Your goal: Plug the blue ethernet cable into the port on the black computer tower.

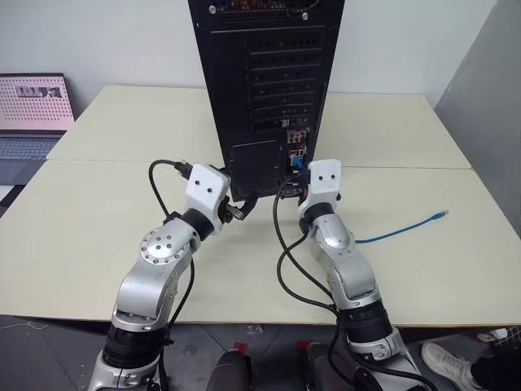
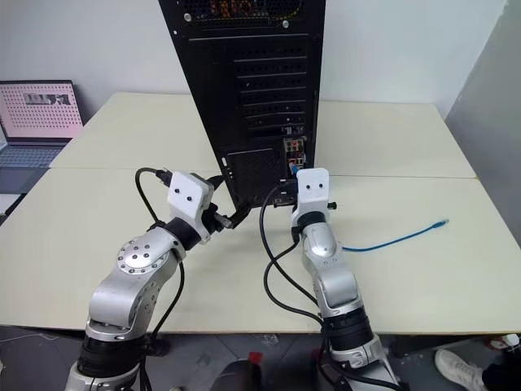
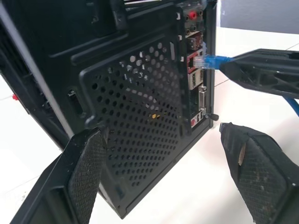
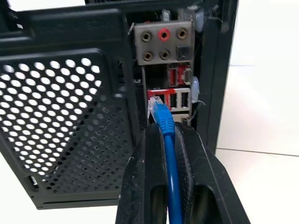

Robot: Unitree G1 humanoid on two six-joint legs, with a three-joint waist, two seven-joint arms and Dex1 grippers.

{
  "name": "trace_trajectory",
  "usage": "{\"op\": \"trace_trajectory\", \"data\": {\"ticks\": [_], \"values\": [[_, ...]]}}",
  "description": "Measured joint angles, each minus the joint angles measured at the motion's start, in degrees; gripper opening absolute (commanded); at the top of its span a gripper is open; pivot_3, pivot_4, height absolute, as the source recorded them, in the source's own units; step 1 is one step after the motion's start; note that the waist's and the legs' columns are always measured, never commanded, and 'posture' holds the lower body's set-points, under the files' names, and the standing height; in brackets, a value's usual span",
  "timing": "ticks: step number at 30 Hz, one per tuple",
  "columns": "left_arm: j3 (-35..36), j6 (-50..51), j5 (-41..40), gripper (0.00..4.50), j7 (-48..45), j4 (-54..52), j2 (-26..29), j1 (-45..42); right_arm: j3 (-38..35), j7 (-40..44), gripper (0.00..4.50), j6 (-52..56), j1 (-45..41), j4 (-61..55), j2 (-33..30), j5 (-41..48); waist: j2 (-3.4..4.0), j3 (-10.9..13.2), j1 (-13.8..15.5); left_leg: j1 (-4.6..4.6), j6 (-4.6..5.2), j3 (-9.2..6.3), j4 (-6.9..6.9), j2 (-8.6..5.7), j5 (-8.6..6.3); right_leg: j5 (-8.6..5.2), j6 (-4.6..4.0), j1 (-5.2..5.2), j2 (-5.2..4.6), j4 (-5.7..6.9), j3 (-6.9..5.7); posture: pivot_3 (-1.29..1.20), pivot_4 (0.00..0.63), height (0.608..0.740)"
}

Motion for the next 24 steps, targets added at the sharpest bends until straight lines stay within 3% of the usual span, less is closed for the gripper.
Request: {"op": "trace_trajectory", "data": {"ticks": [24], "values": [[0.13, -1.19, 0.40, 4.03, -1.15, 2.24, 0.45, -0.67, -1.55, 0.41, 0.00, -0.65, -1.91, 3.82, -0.19, 0.27, 0.00, 0.00, -0.02, -0.01, 0.00, 0.00, 0.00, 0.00, 0.00, 0.00, 0.00, -0.01, 0.00, 0.00, 0.00, 0.00, 0.150, 0.740]]}}
